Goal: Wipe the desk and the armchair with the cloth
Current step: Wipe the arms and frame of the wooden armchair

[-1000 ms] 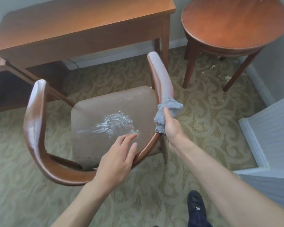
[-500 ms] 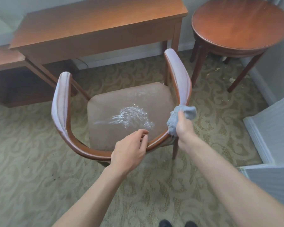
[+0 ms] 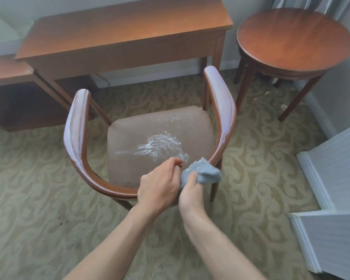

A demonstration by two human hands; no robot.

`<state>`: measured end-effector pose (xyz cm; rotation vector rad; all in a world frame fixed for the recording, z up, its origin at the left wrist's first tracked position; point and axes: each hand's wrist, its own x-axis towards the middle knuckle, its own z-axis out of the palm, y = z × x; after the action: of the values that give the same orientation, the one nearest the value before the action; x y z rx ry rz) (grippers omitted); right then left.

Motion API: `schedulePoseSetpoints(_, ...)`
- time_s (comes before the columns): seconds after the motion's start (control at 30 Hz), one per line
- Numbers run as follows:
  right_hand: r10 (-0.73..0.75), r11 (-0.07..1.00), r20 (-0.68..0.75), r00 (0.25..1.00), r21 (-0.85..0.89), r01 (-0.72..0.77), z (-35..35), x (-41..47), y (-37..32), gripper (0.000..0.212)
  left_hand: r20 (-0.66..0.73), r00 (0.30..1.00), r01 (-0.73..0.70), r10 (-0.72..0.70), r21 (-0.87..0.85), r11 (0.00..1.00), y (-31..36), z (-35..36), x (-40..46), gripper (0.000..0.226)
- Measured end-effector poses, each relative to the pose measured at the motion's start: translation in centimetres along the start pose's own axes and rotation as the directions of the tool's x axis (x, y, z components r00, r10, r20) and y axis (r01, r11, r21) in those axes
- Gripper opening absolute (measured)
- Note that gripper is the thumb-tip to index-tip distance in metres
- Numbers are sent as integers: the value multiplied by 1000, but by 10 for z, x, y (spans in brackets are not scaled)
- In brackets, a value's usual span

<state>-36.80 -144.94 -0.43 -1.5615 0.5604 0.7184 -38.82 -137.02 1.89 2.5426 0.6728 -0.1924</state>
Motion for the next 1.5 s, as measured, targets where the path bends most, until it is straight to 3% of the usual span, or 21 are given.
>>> schedulePoseSetpoints(0.13,149,984,75,986,83,-155,18,-16,14,51,49,999,28,-21,-158,987,-3,-4,4,25)
schedulePoseSetpoints(0.23,92,986,34,995,133,-96,25,-15,17,52,77,997,21,2,-303,953,-10,-7,5,34)
schedulePoseSetpoints(0.33,56,991,-83,995,129,-45,32,-13,17,70,107,993,-10,59,-412,911,-25,-14,7,32)
schedulePoseSetpoints(0.4,41,995,-155,987,101,-25,36,-15,14,67,143,979,-95,145,-313,945,-45,-24,5,31)
schedulePoseSetpoints(0.5,24,994,-249,968,107,3,36,-17,9,49,168,957,-237,236,-18,971,-87,-49,10,34)
schedulePoseSetpoints(0.63,2,993,-277,961,111,30,21,-6,0,37,174,956,-272,236,222,936,-141,-66,25,39)
schedulePoseSetpoints(0.77,-16,985,-276,961,160,62,1,12,-9,42,122,962,-267,246,208,941,-149,-61,25,35)
schedulePoseSetpoints(0.93,32,951,-191,981,308,29,-14,33,-14,76,101,961,-274,259,190,943,-152,-58,27,34)
schedulePoseSetpoints(1.07,24,938,-238,971,341,61,-8,32,-13,74,112,962,-267,249,198,943,-152,-56,29,39)
schedulePoseSetpoints(1.23,-9,980,-268,963,187,62,28,-19,3,56,116,969,-237,218,195,952,-153,-55,30,43)
schedulePoseSetpoints(1.43,-38,984,-154,987,164,63,110,-64,44,61,126,970,-230,207,201,952,-154,-55,31,41)
schedulePoseSetpoints(1.5,-22,973,-106,994,228,46,141,-71,55,65,139,968,-236,211,194,952,-155,-55,32,37)
